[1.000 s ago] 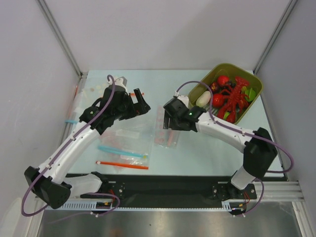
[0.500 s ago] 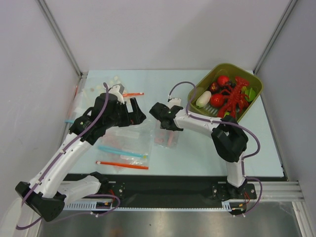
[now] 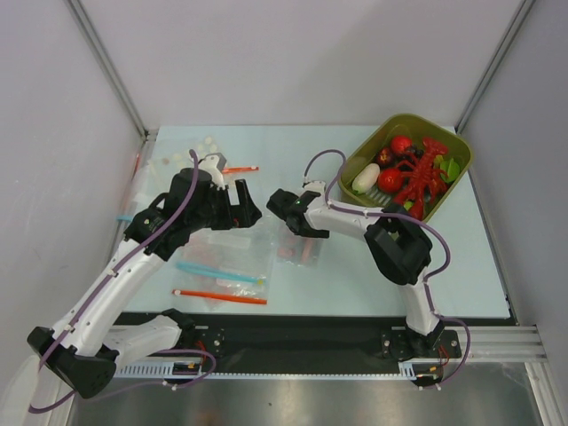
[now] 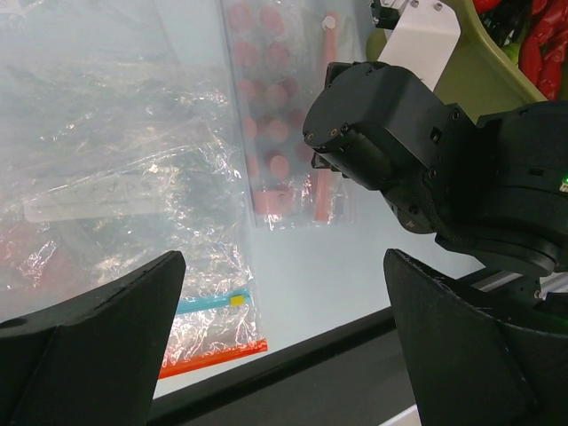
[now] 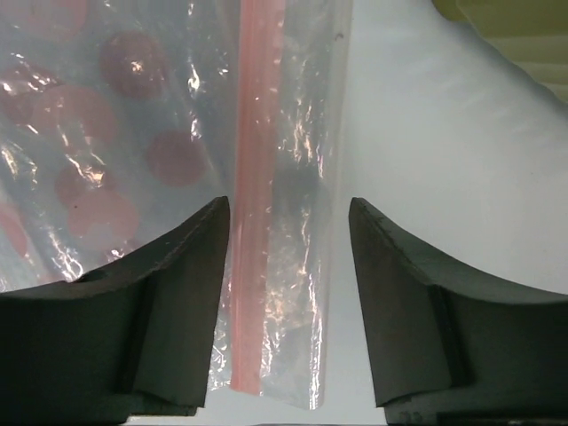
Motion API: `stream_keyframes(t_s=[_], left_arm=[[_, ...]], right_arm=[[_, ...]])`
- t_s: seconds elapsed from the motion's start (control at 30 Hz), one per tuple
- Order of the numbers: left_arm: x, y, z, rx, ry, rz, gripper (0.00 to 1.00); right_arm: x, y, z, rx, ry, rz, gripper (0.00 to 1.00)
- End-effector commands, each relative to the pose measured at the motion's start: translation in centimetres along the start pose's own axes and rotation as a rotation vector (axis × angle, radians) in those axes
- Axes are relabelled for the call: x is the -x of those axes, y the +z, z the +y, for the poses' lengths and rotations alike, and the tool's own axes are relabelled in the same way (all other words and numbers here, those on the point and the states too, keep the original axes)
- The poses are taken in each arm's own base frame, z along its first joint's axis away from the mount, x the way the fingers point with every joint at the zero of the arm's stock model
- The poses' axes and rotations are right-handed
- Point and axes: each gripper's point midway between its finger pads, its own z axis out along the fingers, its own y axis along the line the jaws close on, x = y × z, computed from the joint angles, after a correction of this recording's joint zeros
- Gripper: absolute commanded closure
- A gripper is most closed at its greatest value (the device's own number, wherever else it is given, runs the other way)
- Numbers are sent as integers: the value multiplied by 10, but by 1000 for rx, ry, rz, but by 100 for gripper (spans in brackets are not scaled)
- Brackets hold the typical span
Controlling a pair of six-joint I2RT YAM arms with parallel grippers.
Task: Place the food in the zip-top bag and seal the zipper
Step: Pick up the zipper food storage bag at the center of the board.
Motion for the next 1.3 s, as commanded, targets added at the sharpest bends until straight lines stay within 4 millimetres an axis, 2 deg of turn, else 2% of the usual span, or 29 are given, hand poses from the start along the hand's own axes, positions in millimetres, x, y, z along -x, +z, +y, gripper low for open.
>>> stream_keyframes(t_s=[0.0, 0.13, 0.23, 0.37, 0.43, 0.47, 0.63, 0.73, 0.8, 0.87, 0.9, 0.93, 1.0, 1.13, 1.27], left_arm=[[10, -7, -8, -38, 24, -28, 0], [12, -6, -9, -44, 28, -30, 0], [10, -4, -10, -47, 31, -21, 0], [8, -3, -10, -51, 34, -15, 0], [6, -1, -10, -55, 33, -8, 0], [6, -1, -10, -56, 32, -7, 0], [5, 1, -12, -65, 32, -1, 0], [5, 3, -17, -89, 36, 9, 0], [4, 3, -22, -113, 35, 22, 0], [4, 3, -28, -139, 33, 28, 0], [3, 2, -33, -168, 32, 40, 0], [5, 2, -37, -186, 28, 39, 0], [6, 0, -47, -230, 21, 48, 0], [9, 1, -61, -286, -6, 59, 0], [13, 7, -72, -314, -26, 72, 0]], right_arm=[[17, -4, -12, -44, 52, -66, 43], [16, -4, -14, -42, 55, -70, 55], [12, -3, -16, -39, 57, -61, 67], [14, -6, -18, -12, 75, -76, 87], [14, -6, -22, -14, 75, -76, 92], [14, -7, -22, -14, 73, -76, 99], [16, -12, -27, 3, 83, -87, 100], [24, -27, -24, 80, 95, -98, 100], [38, -47, -22, 172, 117, -131, 100], [52, -67, -11, 296, 154, -161, 100], [59, -81, -17, 344, 173, -183, 100], [67, -93, -9, 423, 186, -197, 100], [77, -113, -16, 512, 215, -225, 100], [93, -149, -16, 669, 217, -278, 100], [107, -178, -15, 782, 220, -316, 100]])
